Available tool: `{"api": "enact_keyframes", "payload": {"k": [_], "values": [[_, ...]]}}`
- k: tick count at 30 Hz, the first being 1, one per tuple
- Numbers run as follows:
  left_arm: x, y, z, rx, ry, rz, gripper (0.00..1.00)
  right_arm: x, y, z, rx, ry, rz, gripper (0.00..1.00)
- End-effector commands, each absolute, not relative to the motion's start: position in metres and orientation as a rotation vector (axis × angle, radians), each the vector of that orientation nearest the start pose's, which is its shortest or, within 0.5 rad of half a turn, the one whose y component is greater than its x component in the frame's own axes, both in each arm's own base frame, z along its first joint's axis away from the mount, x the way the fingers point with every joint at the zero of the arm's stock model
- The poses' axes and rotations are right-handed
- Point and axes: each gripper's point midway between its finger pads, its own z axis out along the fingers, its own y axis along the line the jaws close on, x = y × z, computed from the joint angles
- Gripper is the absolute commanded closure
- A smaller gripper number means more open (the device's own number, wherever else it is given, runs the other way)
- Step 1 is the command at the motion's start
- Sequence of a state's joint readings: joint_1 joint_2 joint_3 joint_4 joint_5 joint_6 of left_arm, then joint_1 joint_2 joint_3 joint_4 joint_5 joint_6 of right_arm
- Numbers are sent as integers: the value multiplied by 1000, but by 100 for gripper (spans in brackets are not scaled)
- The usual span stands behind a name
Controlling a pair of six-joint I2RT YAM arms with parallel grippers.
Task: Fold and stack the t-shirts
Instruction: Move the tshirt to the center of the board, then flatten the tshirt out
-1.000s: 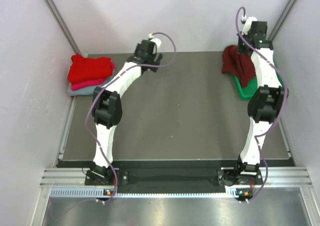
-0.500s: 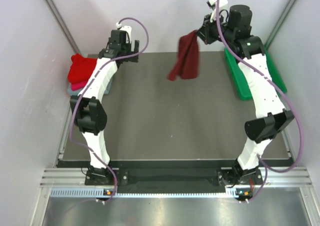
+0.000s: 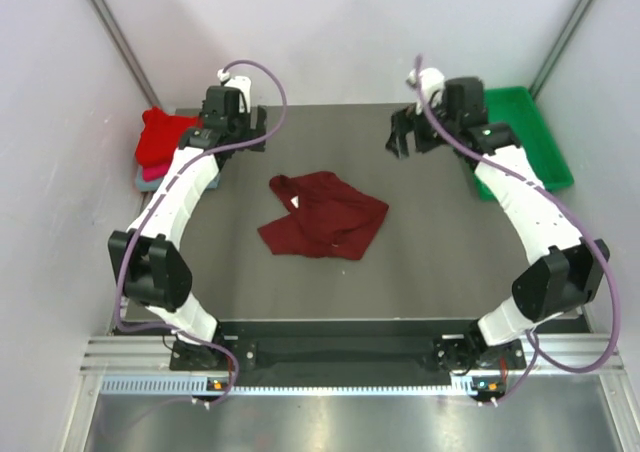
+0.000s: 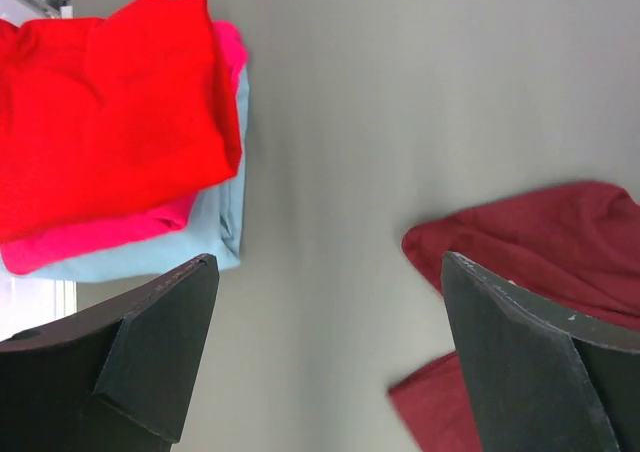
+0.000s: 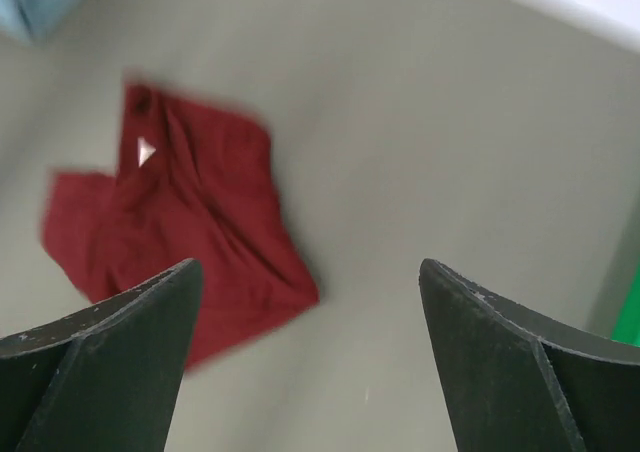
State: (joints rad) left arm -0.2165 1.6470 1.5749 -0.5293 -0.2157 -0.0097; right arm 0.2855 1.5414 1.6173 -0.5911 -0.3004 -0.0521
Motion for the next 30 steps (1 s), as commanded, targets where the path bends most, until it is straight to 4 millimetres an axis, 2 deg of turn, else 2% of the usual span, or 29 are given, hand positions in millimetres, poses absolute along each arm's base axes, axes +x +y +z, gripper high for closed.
{"api": "enact_keyframes", "payload": {"k": [1, 2, 4, 5, 6, 7, 8, 10, 12, 13, 14, 17, 19, 24, 25, 26, 28, 29, 30], "values": [[442, -70, 260, 111, 2149, 20, 3, 379, 211, 293, -838, 1931, 410, 11], [435, -77, 254, 140, 2176, -40, 4, 367, 217, 273, -1007, 1903, 362, 11], [420, -79, 238, 140, 2233, -116, 6, 348, 241, 253, -1173, 1839, 360, 13], [415, -83, 233, 130, 2249, -179, 8, 343, 246, 233, -1222, 1840, 364, 13], [411, -84, 230, 124, 2262, -248, 10, 347, 255, 232, -1220, 1810, 378, 13], [407, -81, 228, 116, 2268, -263, 10, 342, 268, 227, -1246, 1800, 433, 13], [408, -75, 226, 128, 2268, -250, 11, 348, 279, 219, -1251, 1821, 469, 14], [414, -62, 227, 123, 2267, -187, 11, 350, 303, 215, -1279, 1812, 533, 16], [423, -45, 232, 68, 2256, -152, 10, 365, 325, 210, -1284, 1812, 549, 17], [428, -44, 240, 60, 2239, -168, 10, 368, 337, 209, -1296, 1805, 545, 17], [430, -39, 243, 42, 2228, -167, 11, 381, 353, 210, -1299, 1792, 543, 17], [428, -38, 247, 33, 2212, -193, 10, 398, 392, 217, -1280, 1773, 566, 18], [424, -41, 243, 26, 2196, -217, 10, 397, 409, 218, -1289, 1758, 585, 19], [415, -45, 244, -30, 2159, -275, 11, 393, 432, 193, -1363, 1811, 697, 22], [413, -43, 244, -21, 2152, -262, 11, 394, 435, 191, -1382, 1800, 701, 23], [413, -37, 244, -33, 2154, -243, 10, 395, 435, 179, -1392, 1822, 697, 23], [415, -35, 251, -42, 2142, -243, 10, 399, 437, 171, -1396, 1835, 686, 23], [415, -24, 253, -72, 2136, -248, 10, 401, 438, 163, -1397, 1850, 688, 23], [416, -23, 260, -77, 2124, -253, 10, 401, 440, 161, -1399, 1851, 693, 23]]}}
